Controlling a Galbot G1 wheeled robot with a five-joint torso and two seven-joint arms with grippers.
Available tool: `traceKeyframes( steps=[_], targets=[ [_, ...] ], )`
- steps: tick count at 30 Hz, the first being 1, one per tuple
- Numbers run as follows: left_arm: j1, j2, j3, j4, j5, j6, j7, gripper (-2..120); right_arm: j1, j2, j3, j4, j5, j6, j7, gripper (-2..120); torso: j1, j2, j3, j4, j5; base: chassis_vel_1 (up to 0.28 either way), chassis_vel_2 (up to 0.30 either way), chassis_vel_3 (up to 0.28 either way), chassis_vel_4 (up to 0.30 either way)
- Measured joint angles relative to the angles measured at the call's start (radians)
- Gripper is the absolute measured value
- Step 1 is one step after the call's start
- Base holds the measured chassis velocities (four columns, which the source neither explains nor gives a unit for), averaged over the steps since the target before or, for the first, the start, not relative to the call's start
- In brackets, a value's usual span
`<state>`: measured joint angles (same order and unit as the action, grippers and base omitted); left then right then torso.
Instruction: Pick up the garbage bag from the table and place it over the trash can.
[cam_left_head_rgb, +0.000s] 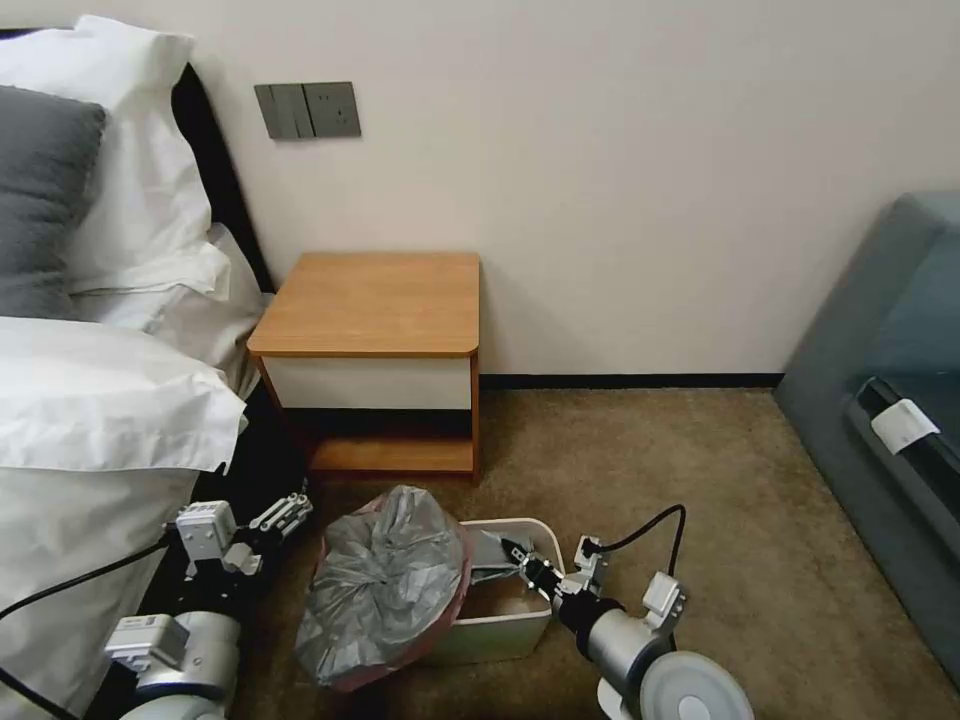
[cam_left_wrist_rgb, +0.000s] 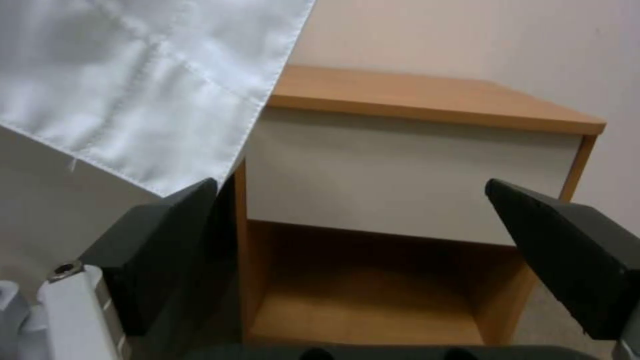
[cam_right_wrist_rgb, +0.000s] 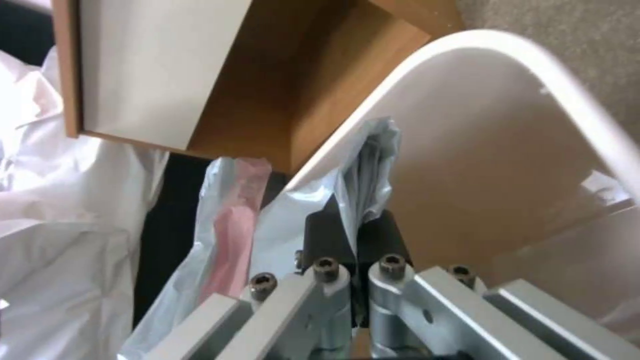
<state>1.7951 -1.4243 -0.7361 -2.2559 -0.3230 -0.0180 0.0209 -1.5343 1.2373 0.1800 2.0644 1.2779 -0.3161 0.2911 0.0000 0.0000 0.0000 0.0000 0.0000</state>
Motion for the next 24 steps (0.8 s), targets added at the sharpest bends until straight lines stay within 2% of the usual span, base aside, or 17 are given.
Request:
traceKeyframes(
  steps=[6, 9, 17, 24],
  targets=[
    [0.000, -0.003, 0.005, 0.003, 0.007, -0.001, 0.001, 100, 0.014, -0.002, 0.002, -0.022, -0.012, -0.002, -0.026, 0, 0.000, 0.000, 0.000, 0.0000, 0.0001, 0.000, 0.000, 0.000, 0.000],
    [0.004, -0.010, 0.005, 0.003, 0.017, -0.008, 0.002, 100, 0.012, -0.018, 0.002, -0.045, -0.079, -0.004, -0.099, 0, 0.000, 0.000, 0.000, 0.0000, 0.0000, 0.000, 0.000, 0.000, 0.000],
    [0.015, -0.023, 0.004, 0.003, 0.037, -0.023, 0.004, 100, -0.003, -0.031, -0.001, -0.063, -0.157, 0.016, -0.196, 0, 0.000, 0.000, 0.000, 0.0000, -0.0001, 0.000, 0.000, 0.000, 0.000],
    [0.018, -0.025, 0.000, 0.003, 0.040, -0.028, 0.005, 100, -0.016, -0.031, 0.002, -0.062, -0.164, 0.027, -0.203, 0, 0.000, 0.000, 0.000, 0.0000, 0.0000, 0.000, 0.000, 0.000, 0.000]
  ],
)
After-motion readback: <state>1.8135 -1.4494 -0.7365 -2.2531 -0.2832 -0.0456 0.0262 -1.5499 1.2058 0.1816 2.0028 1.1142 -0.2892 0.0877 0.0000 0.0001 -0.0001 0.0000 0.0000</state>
